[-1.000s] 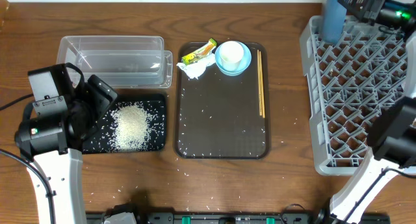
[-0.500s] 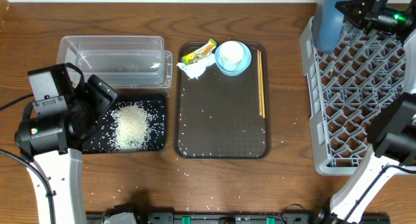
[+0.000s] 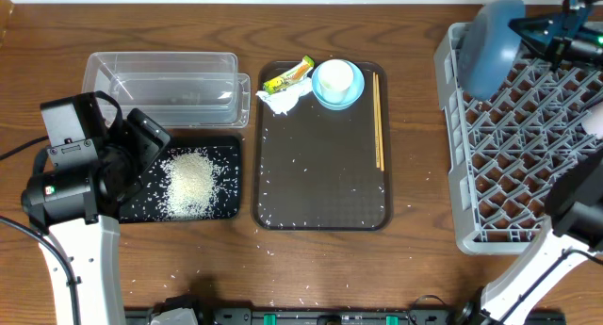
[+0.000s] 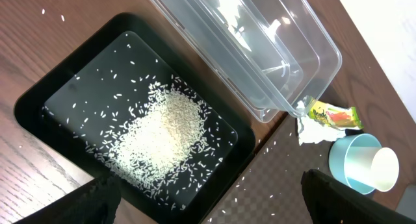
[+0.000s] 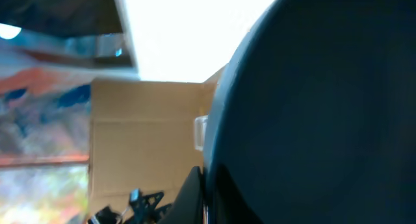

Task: Sort waste into correct bins and load items into the dishwasher rack
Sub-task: 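Lift the blue plate and carry it right into the dishwasher rack, then release the blue plate in the rack and move the right gripper left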

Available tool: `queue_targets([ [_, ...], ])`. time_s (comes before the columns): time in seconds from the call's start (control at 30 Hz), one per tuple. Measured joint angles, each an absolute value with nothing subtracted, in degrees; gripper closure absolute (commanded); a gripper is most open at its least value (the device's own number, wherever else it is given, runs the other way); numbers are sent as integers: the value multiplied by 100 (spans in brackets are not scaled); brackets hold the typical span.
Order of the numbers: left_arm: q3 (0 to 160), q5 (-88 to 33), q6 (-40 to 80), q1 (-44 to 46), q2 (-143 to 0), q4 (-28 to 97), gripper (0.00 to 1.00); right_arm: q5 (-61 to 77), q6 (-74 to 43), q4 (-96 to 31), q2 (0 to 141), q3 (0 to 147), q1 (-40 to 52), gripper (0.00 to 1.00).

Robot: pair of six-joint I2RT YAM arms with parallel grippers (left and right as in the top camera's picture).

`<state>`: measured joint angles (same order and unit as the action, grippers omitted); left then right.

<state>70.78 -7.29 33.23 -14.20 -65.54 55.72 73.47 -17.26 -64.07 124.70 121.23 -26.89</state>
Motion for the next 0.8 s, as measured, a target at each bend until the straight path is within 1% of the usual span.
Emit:
queue_targets([
  [0.03, 7078, -729, 3323, -1420, -6554, 5572, 9, 7140, -1699, -6543, 12394, 12123, -2709, 86],
  [0.13, 7078, -729, 3323, -1420, -6554, 5572, 9, 6451, -1697, -6858, 12156, 12116, -2779, 59],
  [0.17, 7078, -729, 3323, -1420, -6552, 5572, 8, 6257, -1693, -6921, 12086, 12112, -2799, 54],
  [0.27, 7078, -729, 3323, -1420, -6554, 5572, 8, 5717, -1671, -7107, 11845, 12110, -2904, 31],
  [0.3, 7078, -729, 3323, -1420, -6554, 5572, 9, 5544, -1645, -7155, 11747, 12108, -2956, 27],
  [0.4, 7078, -729, 3323, -1420, -6554, 5572, 8, 5140, -1636, -7244, 11474, 12105, -3098, 21],
  [0.47, 7078, -729, 3321, -1420, -6554, 5572, 8, 4829, -1634, -7288, 11253, 12105, -3201, 12],
  [0.57, 7078, -729, 3323, -1420, -6554, 5572, 9, 4460, -1647, -7325, 10938, 12105, -3332, 7],
  [0.8, 7078, -729, 3323, -1420, -6554, 5572, 8, 3787, -1632, -7404, 10315, 12105, -3415, 6],
])
